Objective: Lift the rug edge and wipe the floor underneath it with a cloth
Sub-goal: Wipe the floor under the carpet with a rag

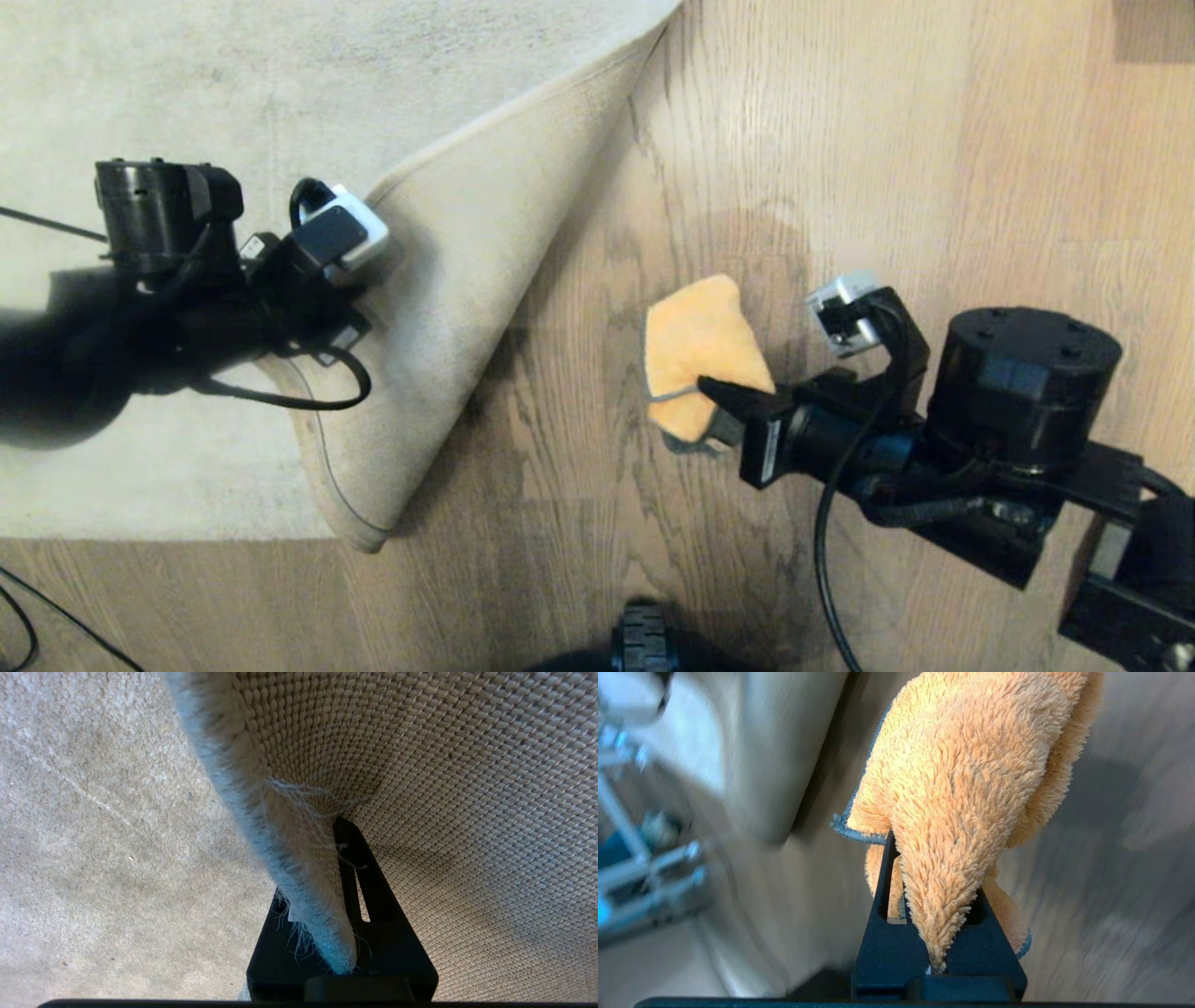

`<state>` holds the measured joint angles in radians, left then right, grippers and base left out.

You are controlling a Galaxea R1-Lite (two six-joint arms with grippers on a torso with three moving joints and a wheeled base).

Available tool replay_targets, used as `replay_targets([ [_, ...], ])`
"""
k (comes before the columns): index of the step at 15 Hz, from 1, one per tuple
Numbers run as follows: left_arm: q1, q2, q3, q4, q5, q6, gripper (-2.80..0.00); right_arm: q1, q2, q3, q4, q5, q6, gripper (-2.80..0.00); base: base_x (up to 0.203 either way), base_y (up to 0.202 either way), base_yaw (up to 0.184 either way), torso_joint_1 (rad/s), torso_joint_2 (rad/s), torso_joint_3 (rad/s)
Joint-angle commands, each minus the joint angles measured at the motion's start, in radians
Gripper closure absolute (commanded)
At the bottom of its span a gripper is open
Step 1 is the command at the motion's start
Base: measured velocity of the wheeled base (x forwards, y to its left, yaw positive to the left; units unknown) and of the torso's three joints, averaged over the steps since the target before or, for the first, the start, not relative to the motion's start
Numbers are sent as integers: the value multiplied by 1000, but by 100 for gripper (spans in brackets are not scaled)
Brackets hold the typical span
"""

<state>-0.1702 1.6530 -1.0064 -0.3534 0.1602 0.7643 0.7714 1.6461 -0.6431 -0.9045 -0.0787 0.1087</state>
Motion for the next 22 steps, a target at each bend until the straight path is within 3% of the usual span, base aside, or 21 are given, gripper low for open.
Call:
replay_targets([
  [1, -5, 2, 0, -2, 1, 6, 0, 47, 13, 52, -6, 1, -1, 0, 0, 0, 0, 0, 0, 0],
  [5, -22, 4, 0, -2, 2, 7, 0, 97, 182, -12, -11, 6, 1, 0, 0, 0, 0, 0, 0, 0],
  [13, -17, 22, 0, -2, 4, 6, 0, 110, 587, -381, -199, 7, 16, 0, 0, 0, 0, 0, 0, 0],
  [17, -14, 27, -1, -3, 22, 1, 0, 38, 651, -577, -166, 5, 13, 0, 0, 0, 0, 0, 0, 0],
  [22, -13, 23, -1, -4, 22, 0, 0, -92, 616, -699, -75, 6, -8, 0, 0, 0, 0, 0, 0, 0],
])
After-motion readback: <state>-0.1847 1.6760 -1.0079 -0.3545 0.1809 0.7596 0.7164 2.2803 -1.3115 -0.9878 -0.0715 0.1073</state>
